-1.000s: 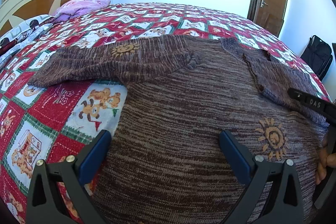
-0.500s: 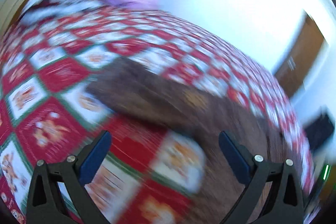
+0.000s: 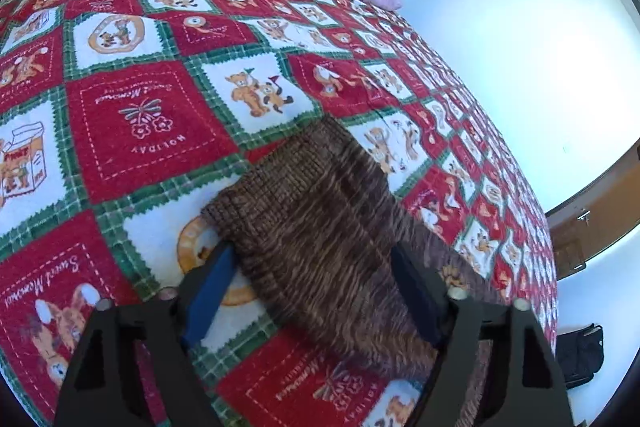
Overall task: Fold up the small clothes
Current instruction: 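Grasp the other sleeve with the left gripper and lift it over the body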
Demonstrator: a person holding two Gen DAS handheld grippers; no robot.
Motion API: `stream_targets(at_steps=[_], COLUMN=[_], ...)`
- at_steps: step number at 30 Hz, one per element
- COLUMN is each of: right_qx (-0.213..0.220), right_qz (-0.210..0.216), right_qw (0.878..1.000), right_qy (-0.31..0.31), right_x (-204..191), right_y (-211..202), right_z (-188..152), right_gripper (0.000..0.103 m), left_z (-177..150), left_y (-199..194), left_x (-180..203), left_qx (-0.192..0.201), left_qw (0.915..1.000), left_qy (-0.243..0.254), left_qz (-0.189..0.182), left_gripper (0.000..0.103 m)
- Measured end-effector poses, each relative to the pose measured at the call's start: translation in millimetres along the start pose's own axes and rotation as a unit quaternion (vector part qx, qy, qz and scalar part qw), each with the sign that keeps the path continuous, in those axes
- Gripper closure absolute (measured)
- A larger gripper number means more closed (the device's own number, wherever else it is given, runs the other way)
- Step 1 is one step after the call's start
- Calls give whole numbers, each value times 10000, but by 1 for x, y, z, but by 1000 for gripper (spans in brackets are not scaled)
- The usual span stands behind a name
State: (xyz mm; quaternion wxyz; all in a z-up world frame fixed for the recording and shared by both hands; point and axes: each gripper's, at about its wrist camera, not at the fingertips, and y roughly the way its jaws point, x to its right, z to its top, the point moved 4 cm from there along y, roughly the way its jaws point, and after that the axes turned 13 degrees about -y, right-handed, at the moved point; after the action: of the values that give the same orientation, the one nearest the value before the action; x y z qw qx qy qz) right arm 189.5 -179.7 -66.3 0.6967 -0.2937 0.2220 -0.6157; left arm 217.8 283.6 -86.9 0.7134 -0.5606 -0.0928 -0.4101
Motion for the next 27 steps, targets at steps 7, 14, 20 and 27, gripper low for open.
stream_targets(at_steps=[7, 14, 20, 27], right_qx=[43, 63, 110, 123], right_qz=[74, 107, 182, 204], right_qw=[9999, 9999, 9996, 9995], right_qy=[69, 104, 186, 211], right_x=[2, 3, 5, 6], right_y=[0, 0, -1, -1], right_z=[-1, -2, -2, -2], right_gripper=[40, 40, 40, 40], left_z=[13, 9, -72, -223], left_y=[2, -36, -75, -68], left_x=[-7, 57, 151, 187], left_qx=[-211, 449, 528, -324], left_qw=[9990, 9897, 9475, 8888], left_qy=[38, 1212, 2800, 4185], left_qz=[-386, -623, -1450, -1841], left_gripper=[93, 93, 93, 93])
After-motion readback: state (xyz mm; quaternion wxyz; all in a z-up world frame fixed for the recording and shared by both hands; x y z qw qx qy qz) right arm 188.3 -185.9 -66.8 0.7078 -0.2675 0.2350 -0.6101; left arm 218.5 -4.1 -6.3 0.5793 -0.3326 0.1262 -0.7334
